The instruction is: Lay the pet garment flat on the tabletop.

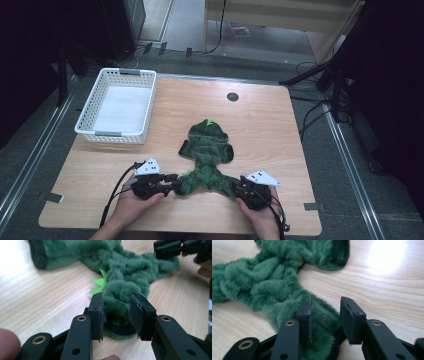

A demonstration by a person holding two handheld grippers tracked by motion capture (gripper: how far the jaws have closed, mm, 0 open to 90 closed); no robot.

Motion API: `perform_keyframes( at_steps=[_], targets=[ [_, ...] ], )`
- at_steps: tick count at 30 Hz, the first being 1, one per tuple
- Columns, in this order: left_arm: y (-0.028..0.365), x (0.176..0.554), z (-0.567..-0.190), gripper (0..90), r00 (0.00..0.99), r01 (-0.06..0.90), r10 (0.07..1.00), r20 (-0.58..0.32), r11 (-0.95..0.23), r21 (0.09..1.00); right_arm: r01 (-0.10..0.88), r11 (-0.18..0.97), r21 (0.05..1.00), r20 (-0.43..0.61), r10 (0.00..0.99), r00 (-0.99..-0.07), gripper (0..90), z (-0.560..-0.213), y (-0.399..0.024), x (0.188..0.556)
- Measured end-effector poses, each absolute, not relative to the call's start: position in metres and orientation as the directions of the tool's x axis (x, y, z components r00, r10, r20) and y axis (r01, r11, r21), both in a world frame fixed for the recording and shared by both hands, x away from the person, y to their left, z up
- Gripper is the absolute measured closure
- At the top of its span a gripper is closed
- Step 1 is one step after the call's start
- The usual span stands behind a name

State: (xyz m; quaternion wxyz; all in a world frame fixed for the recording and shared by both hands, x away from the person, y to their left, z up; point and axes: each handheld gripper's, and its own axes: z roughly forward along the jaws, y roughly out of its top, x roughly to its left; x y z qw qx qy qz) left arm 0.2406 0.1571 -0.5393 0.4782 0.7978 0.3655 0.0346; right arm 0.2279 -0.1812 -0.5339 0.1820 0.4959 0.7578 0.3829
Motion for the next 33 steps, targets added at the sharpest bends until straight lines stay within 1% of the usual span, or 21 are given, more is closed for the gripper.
perform_keyframes(
  at_steps=[3,5,7,10,13,14,16,17,21,23,26,29,33],
  targets=[
    [0.157,0.243,-0.537,58.3,0.706,0.565,0.628,-0.327,-0.221,0.795,0.596,0.17,0.784,0.133,0.893,-0.43,61.5,-0.524,-0.183,0.235],
    [0.153,0.243,-0.539,56.4,0.701,0.571,0.635,-0.324,-0.227,0.789,0.578,0.133,0.805,0.142,0.903,-0.406,61.8,-0.511,-0.181,0.247],
    [0.147,0.242,-0.543,56.6,0.707,0.572,0.639,-0.302,-0.265,0.776,0.55,0.108,0.828,0.144,0.908,-0.394,62.6,-0.498,-0.173,0.264],
    [0.14,0.237,-0.548,62.0,0.722,0.556,0.642,-0.258,-0.316,0.769,0.542,0.124,0.831,0.145,0.893,-0.426,62.1,-0.48,-0.144,0.303],
    [0.138,0.234,-0.55,66.9,0.725,0.545,0.648,-0.233,-0.333,0.77,0.561,0.151,0.814,0.144,0.883,-0.448,61.1,-0.474,-0.112,0.343],
    [0.138,0.234,-0.55,68.3,0.724,0.545,0.649,-0.232,-0.333,0.77,0.583,0.164,0.796,0.143,0.885,-0.444,60.3,-0.475,-0.098,0.36],
    [0.138,0.234,-0.552,70.9,0.72,0.552,0.656,-0.228,-0.341,0.761,0.624,0.177,0.761,0.149,0.889,-0.434,58.1,-0.482,-0.081,0.384],
    [0.137,0.234,-0.553,71.4,0.719,0.551,0.658,-0.224,-0.344,0.76,0.644,0.174,0.745,0.149,0.898,-0.415,57.2,-0.488,-0.075,0.394],
    [0.139,0.234,-0.554,72.5,0.709,0.564,0.663,-0.241,-0.327,0.758,0.72,0.173,0.672,0.123,0.933,-0.338,54.1,-0.516,-0.07,0.418],
    [0.14,0.234,-0.554,73.1,0.706,0.566,0.665,-0.244,-0.324,0.758,0.735,0.18,0.653,0.115,0.937,-0.331,54.3,-0.526,-0.074,0.423],
    [0.14,0.234,-0.554,74.2,0.702,0.568,0.67,-0.241,-0.323,0.757,0.709,0.223,0.669,0.073,0.93,-0.361,55.7,-0.533,-0.08,0.429],
    [0.141,0.234,-0.554,75.9,0.698,0.573,0.673,-0.244,-0.32,0.755,0.681,0.249,0.688,0.026,0.93,-0.366,56.5,-0.536,-0.082,0.437],
    [0.141,0.234,-0.554,76.0,0.694,0.574,0.677,-0.245,-0.315,0.756,0.675,0.241,0.697,0.021,0.934,-0.356,55.9,-0.537,-0.083,0.448]
  ],
)
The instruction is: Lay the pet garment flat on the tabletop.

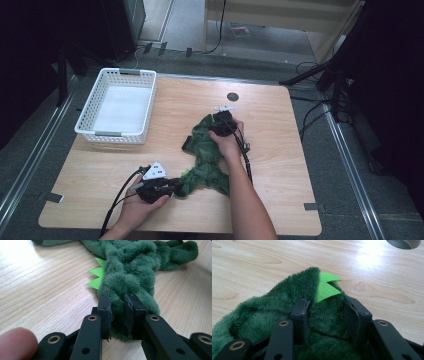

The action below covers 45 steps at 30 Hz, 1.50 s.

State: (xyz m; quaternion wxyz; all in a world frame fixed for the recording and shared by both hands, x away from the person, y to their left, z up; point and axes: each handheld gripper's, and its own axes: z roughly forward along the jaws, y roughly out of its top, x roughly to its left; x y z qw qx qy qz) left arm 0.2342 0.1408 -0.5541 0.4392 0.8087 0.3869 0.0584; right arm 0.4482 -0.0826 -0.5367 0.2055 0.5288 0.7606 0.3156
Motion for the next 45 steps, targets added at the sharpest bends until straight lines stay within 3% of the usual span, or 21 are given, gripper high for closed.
perform_keyframes(
  at_steps=[8,11,19,30,32,35,38,43,45],
  targets=[
    [0.15,0.234,-0.552,61.4,0.677,0.567,0.676,-0.292,-0.226,0.792,0.644,0.178,0.744,0.111,0.918,-0.381,50.4,-0.515,-0.099,0.432],
    [0.153,0.235,-0.552,60.8,0.67,0.577,0.672,-0.316,-0.204,0.791,0.643,0.139,0.753,0.126,0.929,-0.349,51.4,-0.504,-0.112,0.42],
    [0.161,0.237,-0.548,60.6,0.652,0.588,0.674,-0.346,-0.162,0.792,0.601,0.175,0.78,0.115,0.903,-0.413,50.6,-0.487,-0.138,0.375],
    [0.19,0.242,-0.536,49.5,0.576,0.57,0.751,-0.323,-0.085,0.817,0.608,0.187,0.772,0.102,0.907,-0.409,48.7,-0.506,-0.173,0.335],
    [0.196,0.242,-0.535,42.2,0.549,0.568,0.775,-0.314,-0.07,0.82,0.601,0.177,0.779,0.113,0.904,-0.413,41.8,-0.507,-0.178,0.33],
    [0.204,0.241,-0.534,30.1,0.527,0.563,0.794,-0.303,-0.06,0.824,0.592,0.164,0.789,0.131,0.897,-0.422,15.6,-0.508,-0.185,0.322],
    [0.21,0.24,-0.533,20.1,0.51,0.564,0.807,-0.296,-0.054,0.824,0.588,0.146,0.796,0.143,0.898,-0.416,3.6,-0.508,-0.194,0.313],
    [0.215,0.237,-0.532,3.4,0.492,0.546,0.837,-0.24,-0.082,0.834,0.561,0.115,0.82,0.157,0.897,-0.413,0.0,-0.509,-0.212,0.299],
    [0.221,0.235,-0.533,1.3,0.495,0.54,0.837,-0.233,-0.086,0.838,0.564,0.11,0.819,0.157,0.901,-0.404,0.0,-0.51,-0.22,0.295]
  ],
)
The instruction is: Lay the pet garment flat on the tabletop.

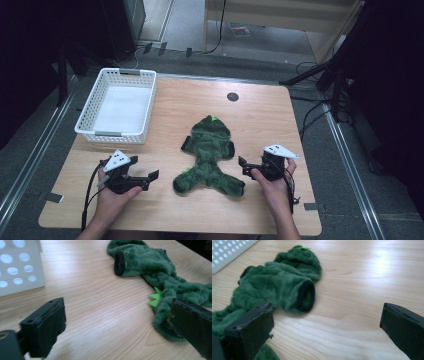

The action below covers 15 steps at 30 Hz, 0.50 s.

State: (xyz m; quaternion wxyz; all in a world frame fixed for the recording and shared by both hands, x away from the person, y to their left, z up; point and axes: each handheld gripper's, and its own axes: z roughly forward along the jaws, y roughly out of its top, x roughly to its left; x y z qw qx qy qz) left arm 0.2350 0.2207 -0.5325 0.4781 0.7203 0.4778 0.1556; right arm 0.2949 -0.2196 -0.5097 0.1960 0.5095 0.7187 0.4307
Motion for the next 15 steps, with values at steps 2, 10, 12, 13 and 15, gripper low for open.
perform_keyframes(
  at_steps=[2,10,12,13,15],
  targets=[
    [0.226,0.234,-0.533,0.0,0.488,0.537,0.84,-0.237,-0.075,0.841,0.564,0.105,0.819,0.153,0.908,-0.39,0.0,-0.511,-0.227,0.29],
    [0.261,0.232,-0.534,0.0,0.441,0.536,0.863,-0.246,-0.033,0.843,0.574,0.1,0.813,0.143,0.92,-0.364,0.0,-0.52,-0.249,0.273],
    [0.273,0.231,-0.535,0.0,0.41,0.542,0.876,-0.252,-0.012,0.84,0.577,0.097,0.811,0.141,0.925,-0.354,0.0,-0.521,-0.255,0.269],
    [0.276,0.23,-0.536,0.0,0.403,0.542,0.88,-0.251,-0.009,0.84,0.576,0.094,0.812,0.14,0.927,-0.349,0.0,-0.522,-0.259,0.267],
    [0.288,0.228,-0.536,0.0,0.383,0.542,0.889,-0.25,0.003,0.84,0.579,0.087,0.81,0.141,0.931,-0.337,0.0,-0.524,-0.266,0.263]
  ],
)
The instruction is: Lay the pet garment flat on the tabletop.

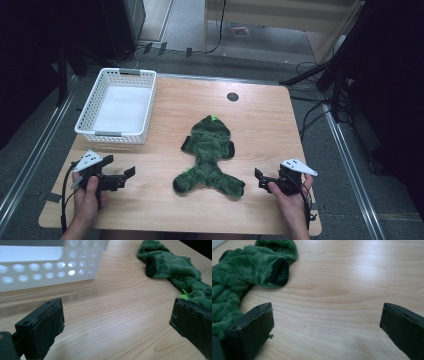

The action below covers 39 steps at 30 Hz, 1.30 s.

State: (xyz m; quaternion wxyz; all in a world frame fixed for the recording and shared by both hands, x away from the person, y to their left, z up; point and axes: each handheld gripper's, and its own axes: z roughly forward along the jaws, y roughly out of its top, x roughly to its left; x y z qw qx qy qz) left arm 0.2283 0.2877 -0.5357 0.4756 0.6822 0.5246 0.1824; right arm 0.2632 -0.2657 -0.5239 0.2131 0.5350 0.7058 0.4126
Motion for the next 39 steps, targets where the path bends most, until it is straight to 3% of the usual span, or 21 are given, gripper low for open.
perform_keyframes(
  at_steps=[10,23,39],
  targets=[
    [0.332,0.221,-0.537,0.0,0.303,0.531,0.933,-0.197,0.006,0.847,0.584,0.073,0.808,0.13,0.946,-0.298,0.0,-0.532,-0.294,0.244],
    [0.383,0.213,-0.542,0.0,0.202,0.54,0.961,-0.19,0.053,0.84,0.58,0.031,0.814,0.127,0.965,-0.231,0.1,-0.54,-0.331,0.227],
    [0.374,0.212,-0.552,0.0,0.176,0.525,0.979,-0.108,-0.001,0.851,0.578,-0.016,0.816,0.18,0.957,-0.227,1.6,-0.547,-0.335,0.228]
  ],
)
